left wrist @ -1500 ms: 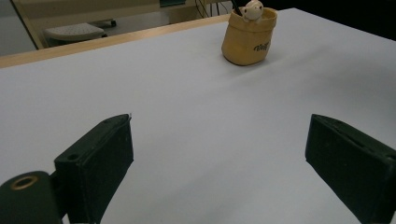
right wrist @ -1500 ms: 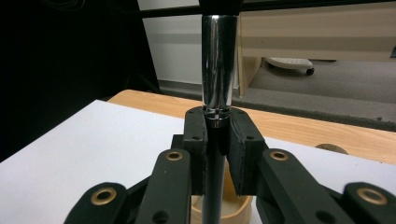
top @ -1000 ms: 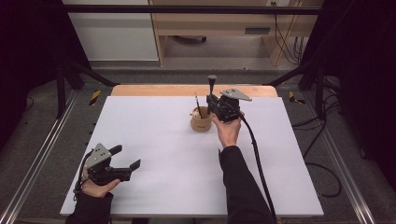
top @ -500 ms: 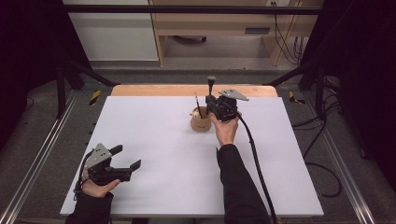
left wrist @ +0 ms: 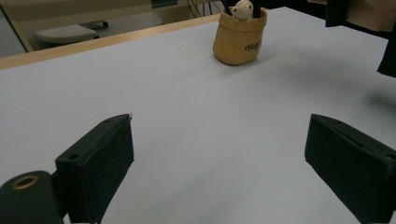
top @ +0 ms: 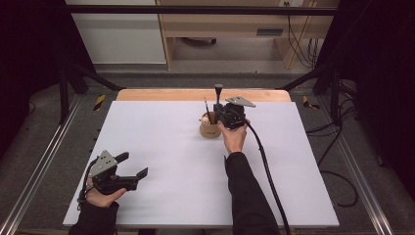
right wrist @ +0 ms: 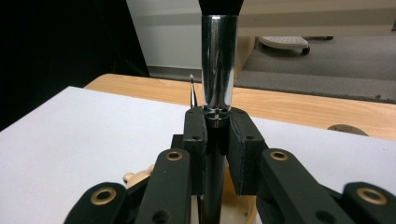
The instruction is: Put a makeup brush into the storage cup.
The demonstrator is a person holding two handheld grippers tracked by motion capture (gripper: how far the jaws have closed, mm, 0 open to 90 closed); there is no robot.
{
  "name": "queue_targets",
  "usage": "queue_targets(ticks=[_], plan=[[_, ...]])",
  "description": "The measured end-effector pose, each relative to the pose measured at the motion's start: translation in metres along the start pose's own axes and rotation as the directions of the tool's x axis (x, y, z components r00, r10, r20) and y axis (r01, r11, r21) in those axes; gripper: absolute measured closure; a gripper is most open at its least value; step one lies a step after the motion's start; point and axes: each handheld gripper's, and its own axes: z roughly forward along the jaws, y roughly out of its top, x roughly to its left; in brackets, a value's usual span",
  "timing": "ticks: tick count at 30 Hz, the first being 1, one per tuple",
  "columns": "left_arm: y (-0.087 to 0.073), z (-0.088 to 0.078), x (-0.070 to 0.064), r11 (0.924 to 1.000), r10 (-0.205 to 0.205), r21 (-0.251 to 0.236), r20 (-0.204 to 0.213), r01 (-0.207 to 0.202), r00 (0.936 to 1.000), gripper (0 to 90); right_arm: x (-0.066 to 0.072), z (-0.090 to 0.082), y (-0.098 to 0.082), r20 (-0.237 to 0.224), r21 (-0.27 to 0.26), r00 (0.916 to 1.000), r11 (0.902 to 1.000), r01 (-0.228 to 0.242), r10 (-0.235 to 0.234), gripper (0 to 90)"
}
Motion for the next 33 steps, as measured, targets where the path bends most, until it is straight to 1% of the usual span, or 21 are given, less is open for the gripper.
queue_targets(ticks=[2, 12, 16, 21, 22, 26, 33], plan=[[0.0, 0.0, 0.0, 1.0, 0.001, -0.001, 0.001, -0.001, 1.0, 7.5, 0.0, 0.002, -0.002, 0.003, 0.005, 1.0, 1.0, -0.003, 0.003, 79.0], [0.0, 0.0, 0.0, 1.0, 0.0, -0.003, 0.0, 0.0, 1.0, 7.6, 0.002, 0.007, -0.01, 0.006, 0.045, 0.9998, 0.9988, 0.019, -0.019, 78.9], [0.0, 0.0, -0.001, 1.0, 0.002, -0.004, 0.001, -0.002, 1.0, 7.6, 0.003, 0.008, -0.012, 0.006, 0.06, 0.9999, 0.9981, 0.014, -0.014, 78.9], [0.0, 0.0, -0.001, 1.0, 0.001, -0.005, 0.0, -0.001, 1.0, 7.8, 0.004, 0.011, -0.016, 0.001, 0.078, 0.9996, 0.9965, 0.029, -0.029, 78.9], [0.0, 0.0, 0.0, 1.0, 0.001, -0.005, 0.0, -0.001, 1.0, 7.8, 0.004, 0.012, -0.016, 0.005, 0.085, 0.9997, 0.9961, 0.023, -0.023, 78.8], [0.0, 0.0, -0.001, 1.0, 0.001, -0.005, 0.0, -0.001, 1.0, 7.9, 0.004, 0.013, -0.018, 0.008, 0.096, 0.9996, 0.995, 0.026, -0.027, 78.8], [0.0, 0.0, -0.001, 1.0, 0.002, -0.004, -0.001, -0.002, 1.0, 8.0, 0.003, 0.013, -0.019, 0.014, 0.119, 0.9986, 0.9917, 0.048, -0.05, 77.5]])
